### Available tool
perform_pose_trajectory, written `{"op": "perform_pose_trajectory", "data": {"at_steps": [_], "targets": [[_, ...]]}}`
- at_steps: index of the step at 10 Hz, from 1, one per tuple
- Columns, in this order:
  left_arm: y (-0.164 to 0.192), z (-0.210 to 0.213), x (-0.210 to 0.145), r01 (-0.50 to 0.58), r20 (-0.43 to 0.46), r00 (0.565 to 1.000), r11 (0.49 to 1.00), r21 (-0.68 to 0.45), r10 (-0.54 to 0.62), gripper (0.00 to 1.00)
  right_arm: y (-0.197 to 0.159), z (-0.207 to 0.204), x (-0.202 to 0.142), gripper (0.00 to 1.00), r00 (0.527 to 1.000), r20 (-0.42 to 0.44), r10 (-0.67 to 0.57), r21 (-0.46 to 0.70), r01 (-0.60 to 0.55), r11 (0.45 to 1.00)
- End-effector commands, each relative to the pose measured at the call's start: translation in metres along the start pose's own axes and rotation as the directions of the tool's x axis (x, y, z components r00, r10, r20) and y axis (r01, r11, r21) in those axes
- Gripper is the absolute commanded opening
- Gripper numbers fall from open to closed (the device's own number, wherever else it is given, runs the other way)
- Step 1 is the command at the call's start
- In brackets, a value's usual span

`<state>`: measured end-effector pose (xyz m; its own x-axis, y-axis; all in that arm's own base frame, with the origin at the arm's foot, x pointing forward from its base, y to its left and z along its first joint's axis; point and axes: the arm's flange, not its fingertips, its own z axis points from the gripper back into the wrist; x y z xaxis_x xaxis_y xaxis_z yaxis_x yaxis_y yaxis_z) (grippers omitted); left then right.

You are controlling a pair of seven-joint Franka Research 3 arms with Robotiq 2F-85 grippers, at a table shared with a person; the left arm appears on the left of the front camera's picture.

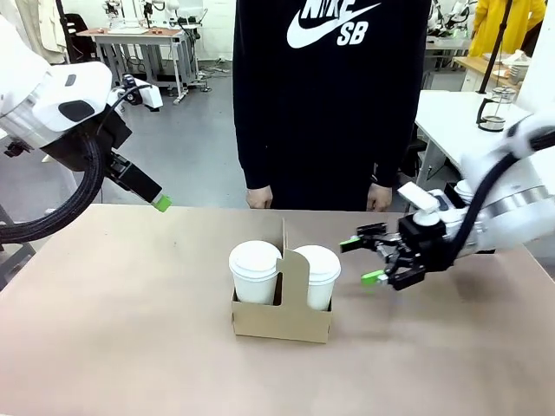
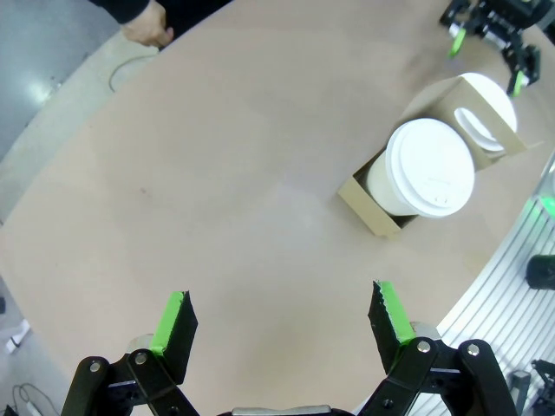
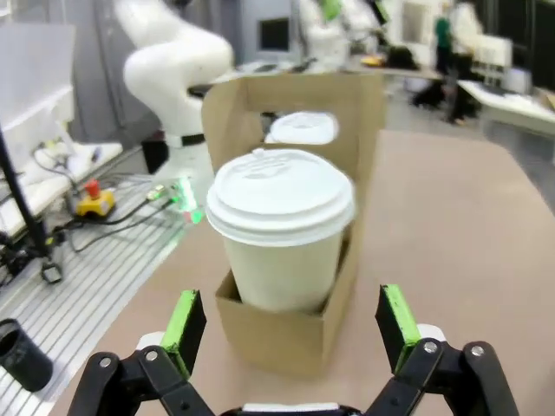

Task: Pour a drink into a cup and package it in a carrier.
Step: Insert the held 600 ml Paper Cup into the Cup Carrier.

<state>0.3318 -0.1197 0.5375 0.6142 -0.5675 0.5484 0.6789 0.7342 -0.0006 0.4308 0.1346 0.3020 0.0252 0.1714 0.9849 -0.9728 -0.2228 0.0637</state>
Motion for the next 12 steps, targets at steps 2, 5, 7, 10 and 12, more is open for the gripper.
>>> {"op": "perform_pose_trajectory", "data": {"at_steps": [2,5,7,10,12], "targets": [[-0.002,0.001,0.002,-0.01,-0.006,1.0,1.0,0.004,0.01,1.0,0.067,0.068,0.057,1.0,0.969,-0.126,-0.213,-0.348,0.158,0.924],[-0.002,0.001,0.002,-0.01,-0.006,1.0,1.0,0.004,0.01,1.0,0.114,0.112,0.081,1.0,0.874,-0.195,-0.445,-0.632,0.235,0.738],[-0.002,0.001,0.002,-0.01,-0.006,1.0,1.0,0.004,0.01,1.0,0.131,0.124,0.087,1.0,0.849,-0.192,-0.491,-0.694,0.237,0.68],[-0.002,0.001,0.002,-0.01,-0.006,1.0,1.0,0.004,0.01,1.0,0.099,0.148,0.094,1.0,0.861,-0.192,-0.471,-0.71,0.21,0.672],[-0.002,0.001,0.002,-0.01,-0.006,1.0,1.0,0.004,0.01,1.0,0.099,0.148,0.094,1.0,0.861,-0.192,-0.471,-0.71,0.21,0.672]]}}
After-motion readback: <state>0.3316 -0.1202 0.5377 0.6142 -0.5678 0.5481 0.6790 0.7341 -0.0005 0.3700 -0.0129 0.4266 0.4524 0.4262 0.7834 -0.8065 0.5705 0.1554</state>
